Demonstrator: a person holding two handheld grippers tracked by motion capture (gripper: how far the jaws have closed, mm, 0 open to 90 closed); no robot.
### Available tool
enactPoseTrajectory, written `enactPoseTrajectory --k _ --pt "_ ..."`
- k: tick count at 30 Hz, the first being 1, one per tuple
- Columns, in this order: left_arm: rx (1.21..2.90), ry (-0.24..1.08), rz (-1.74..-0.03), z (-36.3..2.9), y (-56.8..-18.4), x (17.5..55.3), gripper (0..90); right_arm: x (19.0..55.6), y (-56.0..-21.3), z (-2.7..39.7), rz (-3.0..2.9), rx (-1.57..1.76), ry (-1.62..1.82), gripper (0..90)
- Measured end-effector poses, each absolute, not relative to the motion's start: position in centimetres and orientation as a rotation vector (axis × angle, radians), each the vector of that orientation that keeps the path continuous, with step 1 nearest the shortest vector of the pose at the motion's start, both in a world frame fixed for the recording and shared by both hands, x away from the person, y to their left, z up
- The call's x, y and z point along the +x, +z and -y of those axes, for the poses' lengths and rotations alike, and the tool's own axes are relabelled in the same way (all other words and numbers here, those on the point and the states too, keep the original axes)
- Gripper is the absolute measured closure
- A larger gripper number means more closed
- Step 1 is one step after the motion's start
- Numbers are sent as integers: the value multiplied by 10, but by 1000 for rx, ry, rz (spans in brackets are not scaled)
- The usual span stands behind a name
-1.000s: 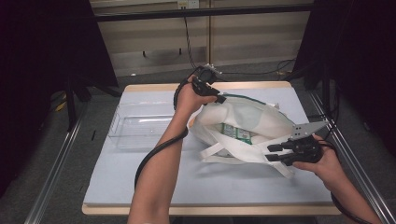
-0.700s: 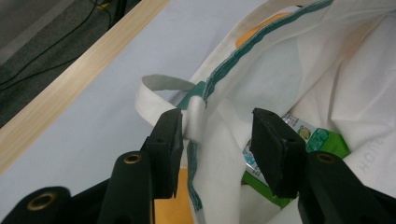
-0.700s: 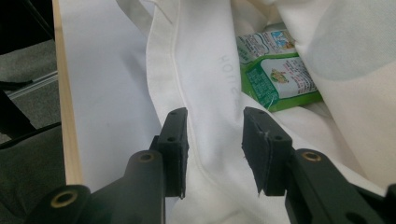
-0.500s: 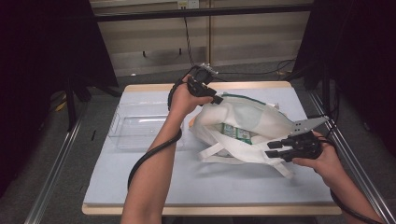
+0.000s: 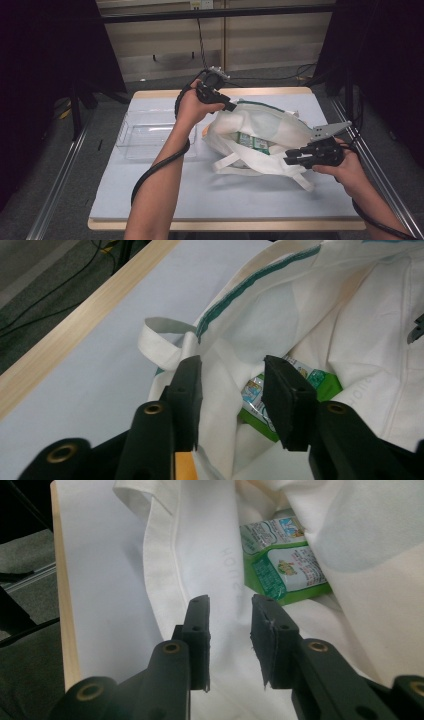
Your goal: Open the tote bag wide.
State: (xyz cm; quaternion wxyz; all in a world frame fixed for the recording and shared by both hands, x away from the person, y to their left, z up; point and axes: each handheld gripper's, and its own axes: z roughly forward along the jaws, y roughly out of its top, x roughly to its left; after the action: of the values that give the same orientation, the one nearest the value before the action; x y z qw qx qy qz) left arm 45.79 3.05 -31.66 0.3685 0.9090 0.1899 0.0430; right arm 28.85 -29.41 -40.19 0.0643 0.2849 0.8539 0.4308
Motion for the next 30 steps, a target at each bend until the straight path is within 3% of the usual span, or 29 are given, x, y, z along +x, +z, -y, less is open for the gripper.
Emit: enactPoseTrajectory --k 19,30 --pt "2332 61 -411 -26 -317 438 728 298 -398 296 -2532 891 1335 858" --pt "2345 50 -401 -14 -331 432 759 299 -396 300 -2529 899 1322 892"
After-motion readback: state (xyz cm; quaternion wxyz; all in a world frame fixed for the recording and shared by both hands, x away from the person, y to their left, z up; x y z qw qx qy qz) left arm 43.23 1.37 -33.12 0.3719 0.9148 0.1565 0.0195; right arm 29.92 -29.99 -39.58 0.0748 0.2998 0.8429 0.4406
